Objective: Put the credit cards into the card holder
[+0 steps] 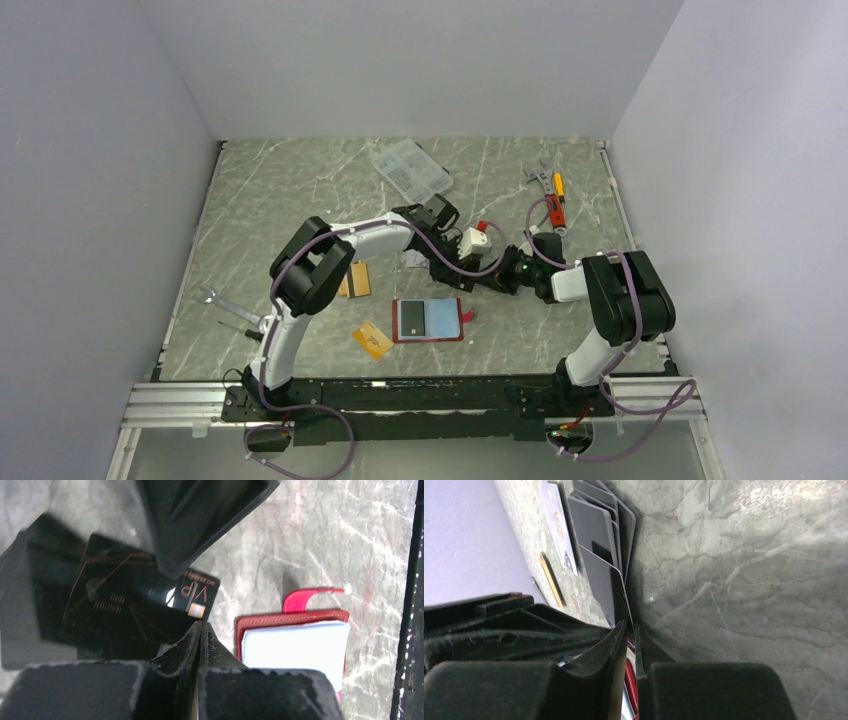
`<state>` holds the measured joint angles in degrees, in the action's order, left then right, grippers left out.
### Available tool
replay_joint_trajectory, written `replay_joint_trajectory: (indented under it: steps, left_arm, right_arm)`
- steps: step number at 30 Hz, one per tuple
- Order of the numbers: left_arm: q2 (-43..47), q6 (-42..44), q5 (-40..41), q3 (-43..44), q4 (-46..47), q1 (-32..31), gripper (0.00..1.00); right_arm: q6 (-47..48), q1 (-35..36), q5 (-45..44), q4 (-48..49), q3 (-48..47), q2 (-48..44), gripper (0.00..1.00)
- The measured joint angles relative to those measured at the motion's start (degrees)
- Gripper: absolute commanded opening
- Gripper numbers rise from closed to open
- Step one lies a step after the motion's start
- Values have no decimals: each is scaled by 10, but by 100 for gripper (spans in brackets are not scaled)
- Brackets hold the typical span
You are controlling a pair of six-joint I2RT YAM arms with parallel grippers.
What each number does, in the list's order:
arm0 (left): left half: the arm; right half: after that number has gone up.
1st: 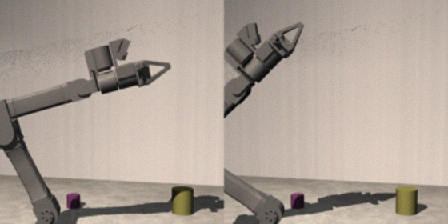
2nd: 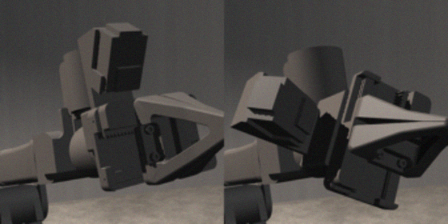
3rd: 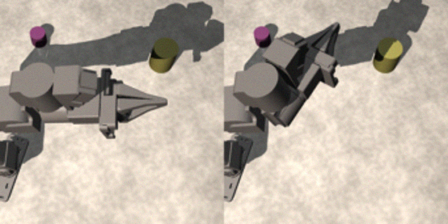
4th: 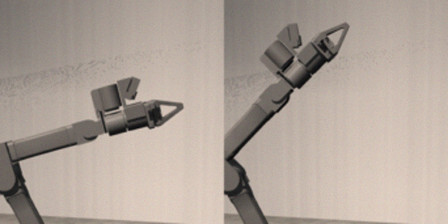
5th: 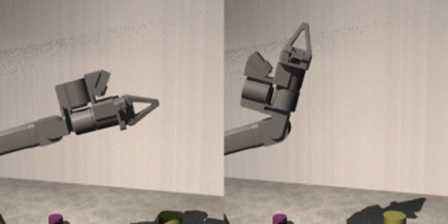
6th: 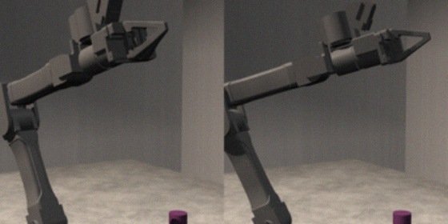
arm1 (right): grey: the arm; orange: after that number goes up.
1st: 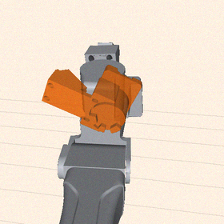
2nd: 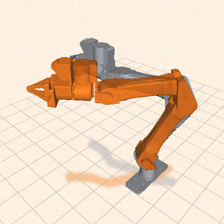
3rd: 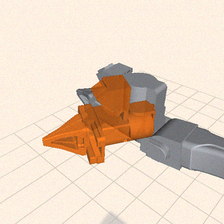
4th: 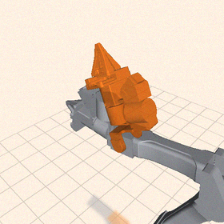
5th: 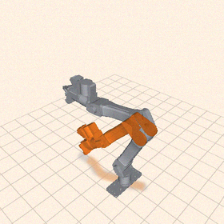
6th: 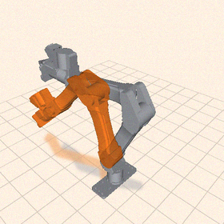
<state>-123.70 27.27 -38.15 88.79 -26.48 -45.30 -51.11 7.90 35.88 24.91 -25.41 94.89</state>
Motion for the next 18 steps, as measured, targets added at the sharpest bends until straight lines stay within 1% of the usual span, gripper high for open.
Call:
replay_joint_trajectory:
  steps: [5, 9, 13, 18]
  left_arm:
    - [0, 16, -17, 0, -24, 32, 7]
    - [2, 20, -20, 0, -34, 40, 11]
    - [15, 12, -20, 0, -30, 40, 12]
    - [27, -6, 6, 0, 10, 40, 12]
  right_arm:
    - [-4, 0, 3, 2, 0, 3, 5]
    - [-5, 0, 1, 1, 0, 3, 2]
    - [-5, 0, -4, 1, 5, -3, 1]
    - [-5, 0, -11, -5, 14, -19, 2]
